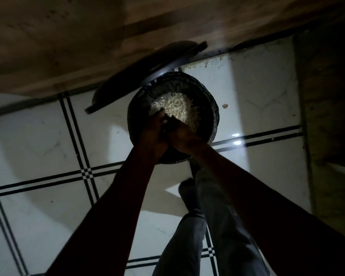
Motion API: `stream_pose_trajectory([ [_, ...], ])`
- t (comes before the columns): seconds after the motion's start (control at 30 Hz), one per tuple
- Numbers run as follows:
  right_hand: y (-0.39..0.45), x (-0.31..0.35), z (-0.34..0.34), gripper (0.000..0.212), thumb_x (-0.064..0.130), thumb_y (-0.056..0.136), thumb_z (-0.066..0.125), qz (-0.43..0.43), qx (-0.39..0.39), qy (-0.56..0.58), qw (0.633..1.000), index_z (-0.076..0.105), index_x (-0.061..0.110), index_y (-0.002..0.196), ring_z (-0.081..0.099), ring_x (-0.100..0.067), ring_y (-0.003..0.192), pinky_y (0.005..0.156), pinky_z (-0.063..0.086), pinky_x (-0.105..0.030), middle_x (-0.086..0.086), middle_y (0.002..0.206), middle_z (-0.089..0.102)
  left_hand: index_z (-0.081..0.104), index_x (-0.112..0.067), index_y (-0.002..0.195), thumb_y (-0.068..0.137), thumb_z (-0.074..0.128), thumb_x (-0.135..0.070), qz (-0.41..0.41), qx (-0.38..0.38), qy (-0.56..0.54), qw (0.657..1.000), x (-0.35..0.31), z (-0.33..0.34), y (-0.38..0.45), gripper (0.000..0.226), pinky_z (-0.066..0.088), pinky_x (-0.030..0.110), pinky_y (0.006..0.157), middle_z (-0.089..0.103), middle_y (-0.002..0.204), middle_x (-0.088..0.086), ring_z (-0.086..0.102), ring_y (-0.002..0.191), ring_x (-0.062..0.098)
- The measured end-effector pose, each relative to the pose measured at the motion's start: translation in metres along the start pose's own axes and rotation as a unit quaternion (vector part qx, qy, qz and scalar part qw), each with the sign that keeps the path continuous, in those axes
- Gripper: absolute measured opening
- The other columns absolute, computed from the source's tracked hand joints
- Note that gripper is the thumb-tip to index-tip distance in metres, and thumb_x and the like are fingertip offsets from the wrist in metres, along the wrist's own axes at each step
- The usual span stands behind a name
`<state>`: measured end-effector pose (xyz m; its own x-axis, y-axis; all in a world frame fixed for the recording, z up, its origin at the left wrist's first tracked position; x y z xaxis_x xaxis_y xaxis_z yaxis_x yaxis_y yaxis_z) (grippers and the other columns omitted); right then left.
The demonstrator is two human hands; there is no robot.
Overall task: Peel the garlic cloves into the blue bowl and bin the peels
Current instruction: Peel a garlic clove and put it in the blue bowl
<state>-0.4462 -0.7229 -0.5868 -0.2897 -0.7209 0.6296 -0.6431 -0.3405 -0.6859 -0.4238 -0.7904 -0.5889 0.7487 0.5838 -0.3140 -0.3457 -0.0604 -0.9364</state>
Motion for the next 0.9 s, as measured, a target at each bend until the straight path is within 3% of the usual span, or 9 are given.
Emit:
stream_pose_trajectory([
  [0.07, -0.010, -0.007, -0.027, 0.049, 0.021, 0.113, 0.040, 0.016, -0.081, 0.065, 0.994, 0.036, 0.004, 0.159, 0.036, -0.031, 0.152, 0.120, 0.023, -0.029, -0.020, 0.164, 0.038, 0.049, -0.005, 0.146, 0.112, 0.035, -0.021, 0.031, 0.028, 0.012, 0.999, -0.007, 0.012, -0.011, 0.040, 0.055, 0.028, 0.092, 0.064, 0.128, 0.008, 0.062, 0.122, 0.023],
  [0.13, -0.038, -0.014, -0.054, 0.051, 0.026, 0.112, 0.044, 0.045, -0.163, 0.153, 0.974, 0.039, 0.005, 0.158, 0.040, -0.029, 0.150, 0.120, 0.027, -0.028, -0.017, 0.160, 0.044, 0.045, -0.002, 0.149, 0.112, 0.032, -0.018, 0.048, 0.044, 0.063, 0.996, -0.011, 0.024, -0.029, 0.043, 0.047, 0.030, 0.102, 0.056, 0.147, 0.014, 0.054, 0.137, 0.027],
  [0.23, -0.101, -0.014, -0.096, 0.047, 0.027, 0.110, 0.050, 0.025, -0.232, 0.220, 0.947, 0.046, 0.007, 0.153, 0.049, -0.028, 0.142, 0.118, 0.038, -0.033, -0.015, 0.153, 0.052, 0.050, -0.005, 0.146, 0.110, 0.041, -0.019, 0.055, 0.023, 0.187, 0.981, -0.011, 0.043, -0.077, 0.040, 0.048, 0.030, 0.099, 0.058, 0.145, 0.013, 0.056, 0.135, 0.027],
  [0.3, -0.152, -0.018, -0.134, 0.044, 0.030, 0.109, 0.053, 0.028, -0.281, 0.241, 0.928, 0.051, 0.012, 0.149, 0.060, -0.027, 0.128, 0.106, 0.050, -0.040, -0.012, 0.143, 0.059, 0.054, -0.005, 0.144, 0.107, 0.048, -0.016, 0.086, 0.065, 0.246, 0.963, -0.011, 0.078, -0.122, 0.038, 0.054, 0.029, 0.094, 0.065, 0.135, 0.012, 0.064, 0.125, 0.026],
  [0.43, -0.280, -0.026, -0.222, 0.045, 0.032, 0.107, 0.057, 0.034, -0.385, 0.223, 0.895, 0.052, 0.012, 0.148, 0.064, -0.015, 0.102, 0.084, 0.055, -0.028, -0.010, 0.133, 0.063, 0.066, -0.007, 0.125, 0.099, 0.063, -0.009, 0.187, 0.129, 0.354, 0.907, -0.012, 0.158, -0.233, 0.026, 0.060, 0.028, 0.086, 0.074, 0.118, 0.013, 0.074, 0.097, 0.017],
  [0.6, -0.504, -0.044, -0.315, 0.038, 0.031, 0.106, 0.057, 0.054, -0.524, 0.151, 0.836, 0.055, 0.014, 0.140, 0.061, -0.016, 0.110, 0.095, 0.057, -0.040, -0.008, 0.132, 0.060, 0.069, -0.023, 0.111, 0.101, 0.065, -0.025, 0.355, 0.261, 0.521, 0.731, 0.036, 0.296, -0.398, 0.011, 0.058, 0.034, 0.084, 0.074, 0.106, 0.002, 0.073, 0.097, 0.017],
  [0.73, -0.685, -0.081, -0.341, 0.040, 0.027, 0.104, 0.060, 0.100, -0.607, 0.121, 0.779, 0.057, 0.010, 0.141, 0.059, -0.025, 0.121, 0.105, 0.051, -0.039, -0.012, 0.135, 0.057, 0.069, -0.024, 0.114, 0.100, 0.064, -0.031, 0.460, 0.356, 0.581, 0.569, 0.124, 0.389, -0.533, 0.016, 0.049, 0.009, 0.074, 0.071, 0.104, -0.007, 0.066, 0.091, -0.003],
  [0.8, -0.764, -0.108, -0.340, 0.040, 0.026, 0.104, 0.061, 0.131, -0.637, 0.125, 0.749, 0.058, 0.008, 0.140, 0.060, -0.026, 0.120, 0.104, 0.051, -0.037, -0.013, 0.135, 0.057, 0.070, -0.018, 0.117, 0.101, 0.064, -0.028, 0.481, 0.395, 0.598, 0.505, 0.177, 0.422, -0.585, 0.019, 0.046, 0.002, 0.072, 0.071, 0.108, -0.006, 0.063, 0.090, -0.009],
  [0.9, -0.867, -0.159, -0.322, 0.042, 0.026, 0.105, 0.061, 0.171, -0.672, 0.157, 0.703, 0.057, 0.009, 0.142, 0.060, -0.022, 0.122, 0.103, 0.055, -0.041, -0.010, 0.139, 0.054, 0.070, -0.011, 0.117, 0.101, 0.064, -0.021, 0.485, 0.436, 0.618, 0.439, 0.266, 0.458, -0.645, 0.020, 0.046, 0.004, 0.075, 0.072, 0.110, 0.001, 0.067, 0.093, 0.004],
])
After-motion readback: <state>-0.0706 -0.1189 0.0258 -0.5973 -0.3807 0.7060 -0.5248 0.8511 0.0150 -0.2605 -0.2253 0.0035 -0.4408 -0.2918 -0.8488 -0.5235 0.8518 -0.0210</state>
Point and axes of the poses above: each hand's wrist, its own y-axis towards the middle knuckle, its own z-axis out of the palm, x = y × z, the point moved 10 cm from there along y, towards the middle knuckle
